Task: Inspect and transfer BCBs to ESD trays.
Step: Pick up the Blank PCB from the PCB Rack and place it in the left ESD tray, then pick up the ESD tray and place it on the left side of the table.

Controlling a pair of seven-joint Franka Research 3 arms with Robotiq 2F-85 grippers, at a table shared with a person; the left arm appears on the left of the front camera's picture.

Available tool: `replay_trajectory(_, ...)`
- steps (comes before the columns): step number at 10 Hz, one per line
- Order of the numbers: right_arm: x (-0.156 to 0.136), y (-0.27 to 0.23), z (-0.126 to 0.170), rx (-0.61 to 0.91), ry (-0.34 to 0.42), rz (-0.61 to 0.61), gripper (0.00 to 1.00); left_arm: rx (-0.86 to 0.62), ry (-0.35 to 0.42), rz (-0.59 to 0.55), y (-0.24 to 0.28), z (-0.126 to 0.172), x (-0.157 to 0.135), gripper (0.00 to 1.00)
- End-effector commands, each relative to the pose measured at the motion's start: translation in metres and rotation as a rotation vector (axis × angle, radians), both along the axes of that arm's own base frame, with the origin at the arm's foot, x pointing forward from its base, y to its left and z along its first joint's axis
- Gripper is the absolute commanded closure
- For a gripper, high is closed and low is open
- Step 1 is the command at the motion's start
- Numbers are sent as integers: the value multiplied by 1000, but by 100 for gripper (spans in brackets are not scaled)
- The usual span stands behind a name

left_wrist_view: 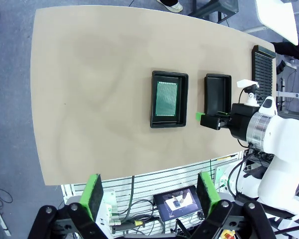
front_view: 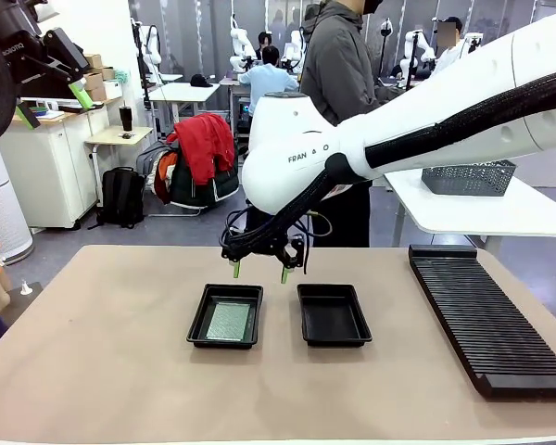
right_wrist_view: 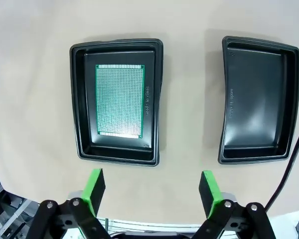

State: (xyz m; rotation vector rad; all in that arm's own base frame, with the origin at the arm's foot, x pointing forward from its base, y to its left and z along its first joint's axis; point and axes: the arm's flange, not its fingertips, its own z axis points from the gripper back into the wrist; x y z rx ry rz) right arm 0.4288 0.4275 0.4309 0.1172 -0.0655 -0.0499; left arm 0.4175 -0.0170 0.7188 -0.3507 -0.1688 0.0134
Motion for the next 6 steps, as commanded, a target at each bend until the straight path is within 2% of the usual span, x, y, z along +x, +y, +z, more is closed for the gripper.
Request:
replay_trajectory(1, -1, 0, 0, 1, -3, -2, 0, 13, 1, -1, 2, -1, -1, 0)
replay_trajectory(6, -1, 0, 0, 1, -3, -2, 0, 13, 1, -1, 2, -1, -1, 0)
